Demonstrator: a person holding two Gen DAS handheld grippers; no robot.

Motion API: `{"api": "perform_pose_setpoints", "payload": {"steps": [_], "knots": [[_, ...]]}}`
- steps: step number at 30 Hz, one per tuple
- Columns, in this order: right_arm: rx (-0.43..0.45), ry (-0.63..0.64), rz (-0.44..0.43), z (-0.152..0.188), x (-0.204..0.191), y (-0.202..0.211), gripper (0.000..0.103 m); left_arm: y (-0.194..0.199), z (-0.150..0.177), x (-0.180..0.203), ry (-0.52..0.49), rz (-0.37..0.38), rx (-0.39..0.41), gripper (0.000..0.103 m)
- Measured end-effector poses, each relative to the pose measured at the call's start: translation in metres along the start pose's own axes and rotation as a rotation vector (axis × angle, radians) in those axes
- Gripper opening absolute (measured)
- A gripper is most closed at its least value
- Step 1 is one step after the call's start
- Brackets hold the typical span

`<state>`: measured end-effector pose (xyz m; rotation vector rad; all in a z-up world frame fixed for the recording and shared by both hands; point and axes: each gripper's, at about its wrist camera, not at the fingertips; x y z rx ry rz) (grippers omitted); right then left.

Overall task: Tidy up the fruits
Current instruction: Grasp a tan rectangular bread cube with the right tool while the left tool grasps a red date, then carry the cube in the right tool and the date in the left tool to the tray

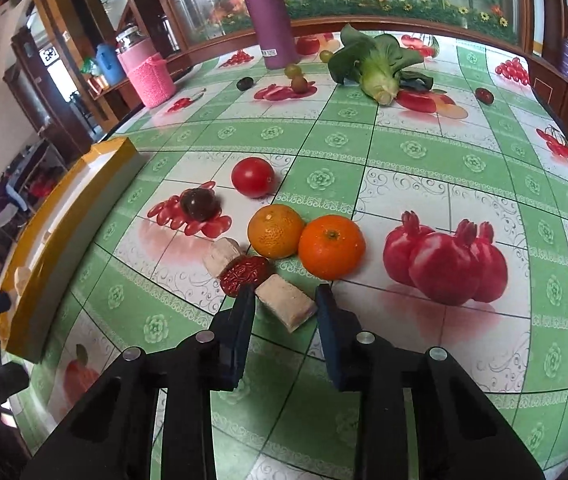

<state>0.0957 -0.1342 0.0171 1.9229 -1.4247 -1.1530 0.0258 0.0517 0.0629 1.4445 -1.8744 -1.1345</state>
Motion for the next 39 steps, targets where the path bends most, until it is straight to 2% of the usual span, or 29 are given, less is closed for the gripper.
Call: {"api": "perform_pose_setpoints", "payload": {"steps": [8,13,14,15,16,17,18,23,28,33,36,39], "knots": [[0.033,-0.007,0.048,0.026,0.028,0.040,0.031,-0.049,-0.047,0.034,-0.031,0.083,0.025,0.097],[0.023,-0.058,0.031,0.028,0.044,0.046,0.031,-0.079,-0.072,0.051,-0.055,0.127,0.032,0.082],[0.023,-0.069,0.026,0.026,0.045,0.046,0.031,-0.085,-0.076,0.054,-0.063,0.127,0.036,0.074],[0.025,-0.074,0.021,0.027,0.046,0.046,0.031,-0.090,-0.078,0.055,-0.071,0.132,0.032,0.059],[0.028,-0.078,0.017,0.027,0.047,0.047,0.031,-0.097,-0.080,0.056,-0.074,0.154,0.015,0.049],[0.030,-0.078,0.015,0.026,0.048,0.047,0.031,-0.100,-0.079,0.057,-0.070,0.171,0.011,0.044],[0.031,-0.077,0.012,0.026,0.047,0.047,0.031,-0.096,-0.078,0.056,-0.074,0.177,0.033,0.044],[0.027,-0.088,-0.005,0.027,0.048,0.048,0.031,-0.079,-0.051,0.050,-0.092,0.313,0.010,0.044],[0.013,-0.104,-0.001,0.028,0.052,0.043,0.031,-0.068,-0.034,0.052,-0.164,0.287,0.006,0.045],[0.006,-0.118,0.000,0.030,0.055,0.043,0.031,-0.055,-0.031,0.050,-0.167,0.310,0.028,0.063],[0.009,-0.113,0.006,0.031,0.055,0.046,0.031,-0.047,-0.025,0.055,-0.197,0.359,0.031,0.063],[0.007,-0.119,0.009,0.031,0.056,0.045,0.031,-0.045,-0.021,0.065,-0.255,0.355,0.035,0.063]]}}
Point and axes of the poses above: each gripper's, at about its wrist camera, not at the fingertips, and y roughly against the way its jaws point, x to its right, z to its underside, and after that the axes turned 13 degrees about -y, right-handed
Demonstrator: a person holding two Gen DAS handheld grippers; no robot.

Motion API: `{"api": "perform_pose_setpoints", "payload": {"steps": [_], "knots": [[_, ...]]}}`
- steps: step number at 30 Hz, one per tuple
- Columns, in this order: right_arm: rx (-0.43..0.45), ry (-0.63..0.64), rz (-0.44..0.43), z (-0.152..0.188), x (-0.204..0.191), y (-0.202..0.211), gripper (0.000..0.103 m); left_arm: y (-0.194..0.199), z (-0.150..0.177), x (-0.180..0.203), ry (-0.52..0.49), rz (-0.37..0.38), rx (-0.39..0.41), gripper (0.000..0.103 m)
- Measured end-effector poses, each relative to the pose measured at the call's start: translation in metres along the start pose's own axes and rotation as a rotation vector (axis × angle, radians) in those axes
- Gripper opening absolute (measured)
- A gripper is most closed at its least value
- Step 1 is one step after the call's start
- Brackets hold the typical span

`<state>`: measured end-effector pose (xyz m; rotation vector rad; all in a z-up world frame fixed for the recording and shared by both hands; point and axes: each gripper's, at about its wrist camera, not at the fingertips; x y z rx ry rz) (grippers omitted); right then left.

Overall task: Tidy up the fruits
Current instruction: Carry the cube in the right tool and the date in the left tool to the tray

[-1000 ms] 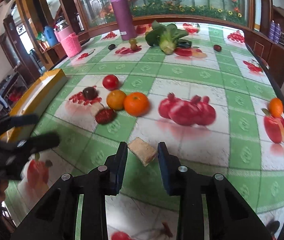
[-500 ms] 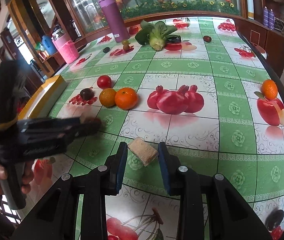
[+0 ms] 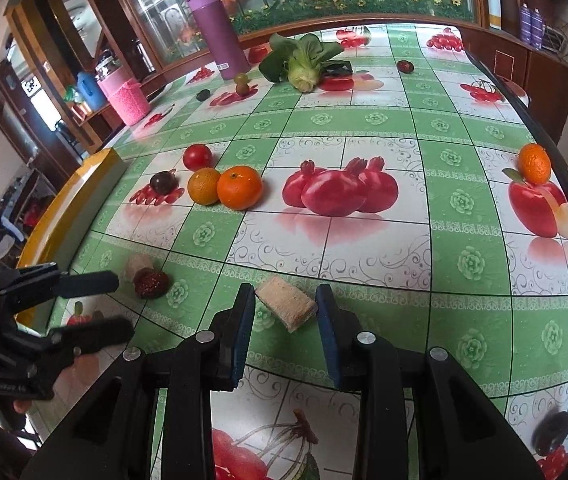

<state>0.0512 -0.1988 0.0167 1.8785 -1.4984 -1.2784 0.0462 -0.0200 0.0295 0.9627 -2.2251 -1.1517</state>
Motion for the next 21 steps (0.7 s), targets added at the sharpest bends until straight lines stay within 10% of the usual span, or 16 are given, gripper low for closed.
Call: {"api": "perform_pose_setpoints", "payload": {"steps": [21], "knots": [[0.010,-0.014,0.022,0.003,0.003,0.007,0.031,-0.018,-0.005,-0.007,0.064,-0.050,0.028,0.026]]}}
Point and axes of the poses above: each gripper's, at about its wrist camera, not at the fingertips, and y roughly against the way its jaws point, x to its right, z to its underside, and after that the axes turned 13 degrees about -y, right-handed
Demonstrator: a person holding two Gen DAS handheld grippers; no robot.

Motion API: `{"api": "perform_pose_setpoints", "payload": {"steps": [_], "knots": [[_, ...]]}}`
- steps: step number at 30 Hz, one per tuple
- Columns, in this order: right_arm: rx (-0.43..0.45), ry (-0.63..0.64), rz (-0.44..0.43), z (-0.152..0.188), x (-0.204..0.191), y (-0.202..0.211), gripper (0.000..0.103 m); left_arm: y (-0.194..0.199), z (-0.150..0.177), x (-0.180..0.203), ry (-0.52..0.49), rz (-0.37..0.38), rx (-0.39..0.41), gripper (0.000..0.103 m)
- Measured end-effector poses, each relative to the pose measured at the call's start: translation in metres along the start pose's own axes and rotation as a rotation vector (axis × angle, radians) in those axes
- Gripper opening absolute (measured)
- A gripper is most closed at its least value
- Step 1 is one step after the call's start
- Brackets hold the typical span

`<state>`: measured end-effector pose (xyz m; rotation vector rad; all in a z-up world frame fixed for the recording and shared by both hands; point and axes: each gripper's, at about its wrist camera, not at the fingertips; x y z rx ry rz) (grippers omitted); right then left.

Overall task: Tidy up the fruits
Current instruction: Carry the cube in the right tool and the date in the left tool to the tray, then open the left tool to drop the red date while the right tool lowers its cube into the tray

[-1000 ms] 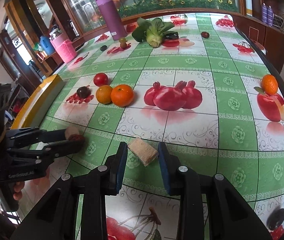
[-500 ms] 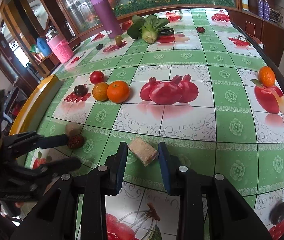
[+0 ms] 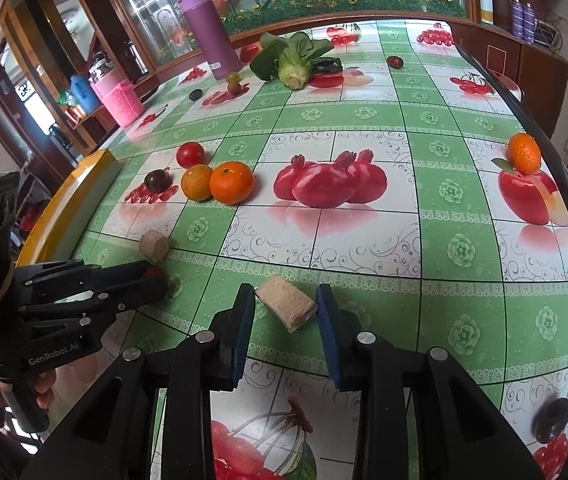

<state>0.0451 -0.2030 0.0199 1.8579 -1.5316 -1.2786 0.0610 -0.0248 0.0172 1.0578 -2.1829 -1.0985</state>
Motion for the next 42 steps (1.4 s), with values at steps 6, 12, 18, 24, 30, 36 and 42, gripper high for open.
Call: {"api": "perform_pose_setpoints", "payload": {"steps": [6,12,18,24,30,36,42], "knots": [[0.027,0.023,0.028,0.001,-0.006,0.013,0.031,0.026,0.010,0.007,0.003,0.024,0.043,0.026],[0.051,0.068,0.036,0.004,-0.025,0.027,0.031,0.057,0.016,0.005,0.035,0.033,0.099,0.026],[0.022,0.115,0.037,0.013,-0.051,0.018,0.031,0.082,0.030,-0.008,0.072,0.008,0.144,0.026],[-0.003,0.171,-0.017,0.015,-0.094,0.009,0.031,0.108,0.054,-0.040,0.152,-0.042,0.174,0.026],[-0.015,0.279,-0.086,0.004,-0.162,-0.002,0.031,0.136,0.086,-0.085,0.256,-0.122,0.197,0.026],[-0.039,0.364,-0.166,-0.010,-0.233,-0.022,0.030,0.157,0.117,-0.133,0.344,-0.220,0.190,0.026],[-0.081,0.407,-0.222,-0.020,-0.297,-0.056,0.030,0.162,0.132,-0.175,0.407,-0.293,0.183,0.026]]}}
Point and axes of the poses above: each gripper's, at about its wrist camera, not at the fingertips, and y roughly against the way its jaws point, x to its right, z to its underside, and after that the axes turned 13 degrees about -y, right-handed
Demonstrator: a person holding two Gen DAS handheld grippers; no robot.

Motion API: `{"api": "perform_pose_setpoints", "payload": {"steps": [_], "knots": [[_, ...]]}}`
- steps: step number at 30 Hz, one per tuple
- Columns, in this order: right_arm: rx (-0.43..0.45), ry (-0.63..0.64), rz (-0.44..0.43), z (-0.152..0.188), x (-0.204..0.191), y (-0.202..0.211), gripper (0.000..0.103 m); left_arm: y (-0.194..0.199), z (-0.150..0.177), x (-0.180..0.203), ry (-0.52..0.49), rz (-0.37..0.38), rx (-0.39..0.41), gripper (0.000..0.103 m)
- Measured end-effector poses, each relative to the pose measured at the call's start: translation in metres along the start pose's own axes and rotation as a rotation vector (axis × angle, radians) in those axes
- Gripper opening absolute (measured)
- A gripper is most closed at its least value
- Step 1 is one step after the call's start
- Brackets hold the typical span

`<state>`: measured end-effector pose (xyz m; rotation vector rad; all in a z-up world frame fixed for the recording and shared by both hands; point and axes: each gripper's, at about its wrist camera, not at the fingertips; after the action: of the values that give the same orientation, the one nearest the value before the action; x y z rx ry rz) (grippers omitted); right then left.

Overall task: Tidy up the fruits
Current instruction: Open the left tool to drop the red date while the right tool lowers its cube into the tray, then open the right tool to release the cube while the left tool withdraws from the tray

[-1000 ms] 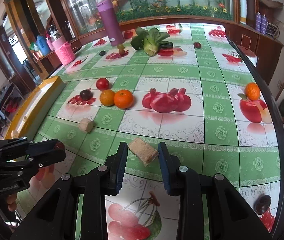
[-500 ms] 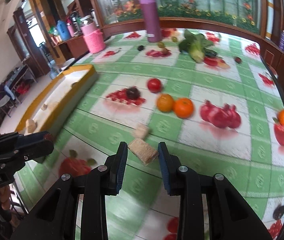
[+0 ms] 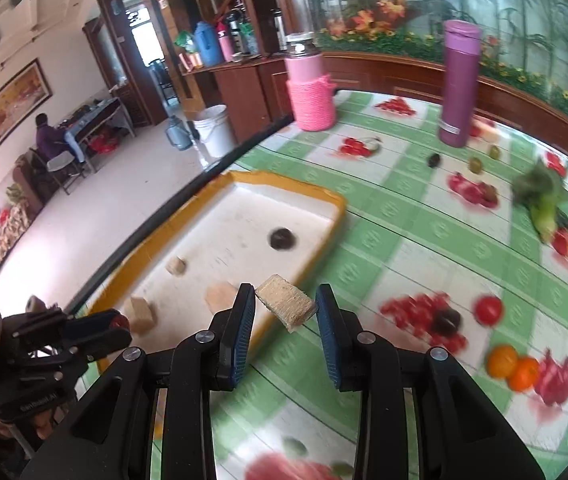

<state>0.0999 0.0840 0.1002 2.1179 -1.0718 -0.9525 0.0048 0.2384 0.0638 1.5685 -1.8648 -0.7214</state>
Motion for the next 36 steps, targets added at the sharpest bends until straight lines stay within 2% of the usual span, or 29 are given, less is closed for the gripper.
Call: {"api": "perform_pose_setpoints", "payload": {"steps": [7,13,22,31,36], "knots": [[-0.070,0.067,0.023,-0.012,-0.032,-0.058,0.030,-0.024,-0.006,-0.030,0.043,-0.017,-0.023,0.026],[-0.114,0.069,0.050,-0.014,-0.022,-0.089,0.030,-0.043,-0.007,-0.042,0.059,-0.013,-0.071,0.026],[-0.154,0.090,0.095,-0.012,-0.012,-0.110,0.031,-0.058,-0.009,-0.043,0.021,-0.024,-0.124,0.026],[-0.156,0.187,0.138,-0.005,-0.023,-0.118,0.031,-0.072,-0.006,-0.041,0.015,-0.047,-0.176,0.026],[-0.154,0.232,0.158,-0.001,-0.026,-0.123,0.031,-0.072,-0.006,-0.042,0.020,-0.058,-0.178,0.026]]}}
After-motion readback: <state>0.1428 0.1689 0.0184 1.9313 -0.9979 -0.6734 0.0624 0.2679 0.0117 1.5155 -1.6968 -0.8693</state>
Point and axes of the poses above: each gripper's, at about its wrist camera, not at the fingertips, and y roughly against the way its jaws point, x to its right, z to its underside, and after that the axes turned 13 degrees about -y, right-handed
